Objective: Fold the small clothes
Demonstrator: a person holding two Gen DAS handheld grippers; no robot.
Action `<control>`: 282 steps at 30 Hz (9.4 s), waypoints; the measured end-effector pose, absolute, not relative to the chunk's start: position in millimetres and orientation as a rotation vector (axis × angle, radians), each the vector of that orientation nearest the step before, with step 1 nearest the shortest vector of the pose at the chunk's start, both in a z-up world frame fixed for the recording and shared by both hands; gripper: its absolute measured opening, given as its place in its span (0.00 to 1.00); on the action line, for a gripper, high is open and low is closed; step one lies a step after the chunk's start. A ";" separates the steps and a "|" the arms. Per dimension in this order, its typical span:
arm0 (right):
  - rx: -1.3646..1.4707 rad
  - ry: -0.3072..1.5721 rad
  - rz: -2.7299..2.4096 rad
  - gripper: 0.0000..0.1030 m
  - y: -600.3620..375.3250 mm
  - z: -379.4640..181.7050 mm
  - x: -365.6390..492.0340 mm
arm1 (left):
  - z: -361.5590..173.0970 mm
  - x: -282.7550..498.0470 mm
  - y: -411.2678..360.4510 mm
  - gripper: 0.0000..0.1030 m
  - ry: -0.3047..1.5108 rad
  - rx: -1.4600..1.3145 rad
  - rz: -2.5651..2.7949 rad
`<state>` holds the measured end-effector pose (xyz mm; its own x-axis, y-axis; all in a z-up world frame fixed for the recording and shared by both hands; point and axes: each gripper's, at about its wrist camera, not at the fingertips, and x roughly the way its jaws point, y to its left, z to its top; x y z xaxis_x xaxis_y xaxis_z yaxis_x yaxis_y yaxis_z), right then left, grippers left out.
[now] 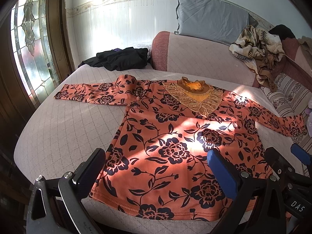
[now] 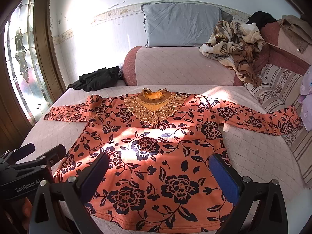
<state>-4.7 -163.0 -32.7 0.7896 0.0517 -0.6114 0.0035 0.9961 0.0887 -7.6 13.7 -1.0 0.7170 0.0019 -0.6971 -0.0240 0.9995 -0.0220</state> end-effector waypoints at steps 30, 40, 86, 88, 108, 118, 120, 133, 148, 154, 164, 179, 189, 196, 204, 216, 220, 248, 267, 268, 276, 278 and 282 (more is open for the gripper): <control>0.077 0.663 0.029 1.00 -157.5 -31.6 -3.7 | -1.2 -9.2 19.6 1.00 0.775 -0.041 0.012; 0.078 0.664 0.030 1.00 -156.2 -34.4 -2.9 | -3.9 -8.6 19.8 1.00 0.777 -0.039 0.012; 0.855 0.625 -0.803 0.06 -653.2 -148.0 152.8 | -120.8 141.7 232.2 1.00 0.870 -0.307 0.519; 0.710 0.612 -0.748 0.06 -632.3 -116.2 173.2 | -118.6 141.7 232.3 1.00 0.859 -0.320 0.505; 0.129 0.930 0.375 0.71 -94.8 -147.7 299.4 | -106.4 133.4 247.7 1.00 0.804 -0.453 0.421; 0.293 0.781 0.243 0.80 -198.6 -100.2 233.3 | -90.1 130.1 222.9 1.00 0.733 -0.372 0.331; 0.344 0.781 0.225 0.81 -225.0 -102.0 218.1 | -86.7 132.6 213.4 1.00 0.746 -0.358 0.270; 0.617 0.721 0.284 0.81 -307.2 -129.3 174.9 | -69.1 253.9 75.2 0.96 1.019 -0.441 -0.198; 0.693 0.712 0.372 0.81 -309.5 -129.1 180.4 | -129.4 290.9 61.3 0.61 1.151 -0.443 -0.081; 0.701 0.725 0.354 0.81 -312.8 -133.0 182.8 | -102.3 279.2 54.6 0.14 1.071 -0.377 -0.074; 0.694 0.748 0.310 0.81 -322.8 -138.1 184.7 | -137.1 248.1 56.7 0.15 1.064 -0.324 0.006; 1.074 0.862 0.182 0.85 -417.7 -175.7 372.2 | -146.8 241.2 72.2 0.16 1.054 -0.372 -0.046; 0.843 0.821 0.089 0.91 -402.6 -147.9 379.3 | -132.4 243.4 87.9 0.27 1.051 -0.425 -0.127; 0.660 0.741 0.295 0.92 -341.7 -95.6 266.8 | -72.6 210.9 225.1 0.70 0.781 -0.600 -0.018; 0.598 0.819 0.298 0.92 -291.3 -137.0 171.3 | -118.2 251.3 439.9 0.69 0.770 -0.870 0.366; 0.513 0.832 0.272 0.92 -281.3 -149.3 174.5 | -141.8 303.5 489.8 0.05 0.867 -0.833 0.495; 0.524 0.813 0.263 0.92 -287.0 -146.9 171.5 | -112.4 315.2 469.5 0.04 0.871 -0.652 0.542; 0.828 0.643 0.236 0.92 -357.0 -118.2 137.5 | -81.9 231.5 -89.8 0.55 0.920 0.083 -0.358; 1.056 0.953 0.215 0.89 -362.0 -169.0 277.7 | -140.6 279.9 106.9 0.75 1.059 -0.198 0.031; 1.082 0.907 0.218 0.89 -365.7 -166.9 272.6 | -132.2 275.4 107.3 0.75 1.029 -0.176 0.060; 0.921 0.821 0.387 0.93 -358.9 -122.5 312.6 | -130.5 293.4 99.7 0.75 1.016 -0.061 0.080; 0.927 0.922 0.286 0.92 -364.8 -154.9 332.1 | -144.8 297.7 108.7 0.77 1.049 -0.116 0.096; 0.945 0.833 0.392 0.93 -362.0 -133.7 337.8 | -132.0 287.3 116.6 0.77 0.969 -0.144 0.097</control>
<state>337.8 -362.0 -133.7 0.6342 0.6275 -0.4516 0.0519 0.5483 0.8347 287.3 116.5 -132.0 0.5626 0.0180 -0.8265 -0.1463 0.9861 -0.0782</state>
